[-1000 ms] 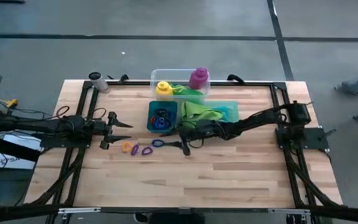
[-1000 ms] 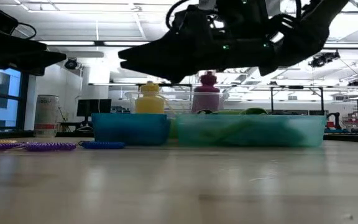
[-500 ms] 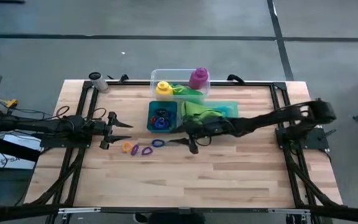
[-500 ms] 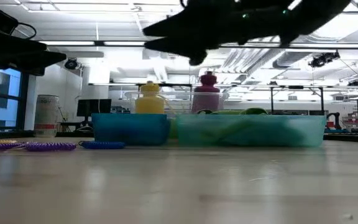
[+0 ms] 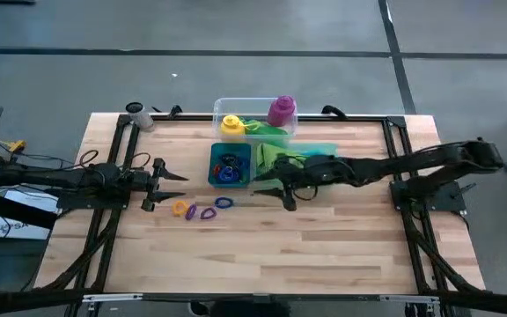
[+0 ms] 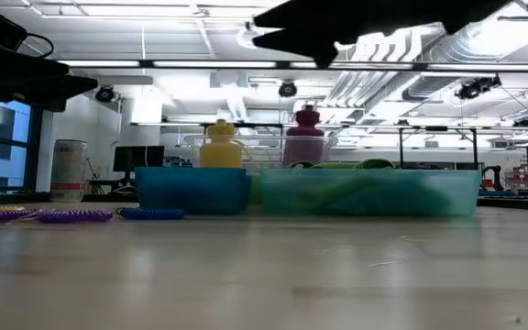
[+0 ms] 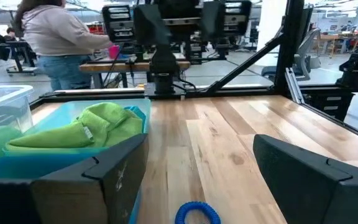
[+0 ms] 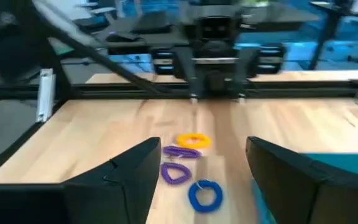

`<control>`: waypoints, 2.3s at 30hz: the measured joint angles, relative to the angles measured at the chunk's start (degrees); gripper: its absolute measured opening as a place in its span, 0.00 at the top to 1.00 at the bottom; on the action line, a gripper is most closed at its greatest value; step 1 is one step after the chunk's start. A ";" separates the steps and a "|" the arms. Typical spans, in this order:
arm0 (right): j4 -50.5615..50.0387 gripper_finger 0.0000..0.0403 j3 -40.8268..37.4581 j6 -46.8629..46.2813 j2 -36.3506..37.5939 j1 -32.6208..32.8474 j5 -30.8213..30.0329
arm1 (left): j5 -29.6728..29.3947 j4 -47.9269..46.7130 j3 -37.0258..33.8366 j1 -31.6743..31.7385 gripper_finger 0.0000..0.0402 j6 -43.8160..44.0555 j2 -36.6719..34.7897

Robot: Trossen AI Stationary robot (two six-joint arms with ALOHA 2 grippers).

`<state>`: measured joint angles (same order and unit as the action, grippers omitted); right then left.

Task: Pick & Place Sports Items
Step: Put the yellow spring keychain into the blue bin

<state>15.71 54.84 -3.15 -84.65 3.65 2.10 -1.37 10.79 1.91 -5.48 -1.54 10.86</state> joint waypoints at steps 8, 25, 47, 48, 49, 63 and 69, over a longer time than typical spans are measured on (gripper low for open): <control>15.78 0.53 -15.26 -0.99 7.34 -0.01 -6.84 | 0.00 0.00 0.00 0.00 0.41 0.02 0.02; 34.20 0.53 -44.01 1.25 25.55 -0.05 -0.26 | -0.01 0.01 -0.02 -0.02 0.41 0.01 0.02; 18.43 0.53 -54.37 -1.98 52.18 0.01 8.57 | -0.01 0.00 0.00 -0.01 0.41 0.01 0.00; 16.37 0.53 -54.37 -1.58 53.93 0.01 8.43 | -0.01 0.00 -0.02 0.00 0.41 0.02 0.00; 14.29 0.53 -54.37 -1.26 55.72 0.01 8.07 | 0.00 0.00 -0.02 -0.02 0.41 0.00 0.02; -9.46 0.53 -54.41 -1.10 76.82 0.01 2.74 | 0.00 0.00 0.00 -0.02 0.41 0.00 0.02; -13.91 0.53 -54.43 -1.38 83.57 0.37 2.24 | 0.00 -0.02 0.00 0.00 0.41 0.00 0.02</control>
<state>1.80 0.40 -4.54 -1.08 4.01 4.34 -1.37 10.76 1.91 -5.48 -1.54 10.87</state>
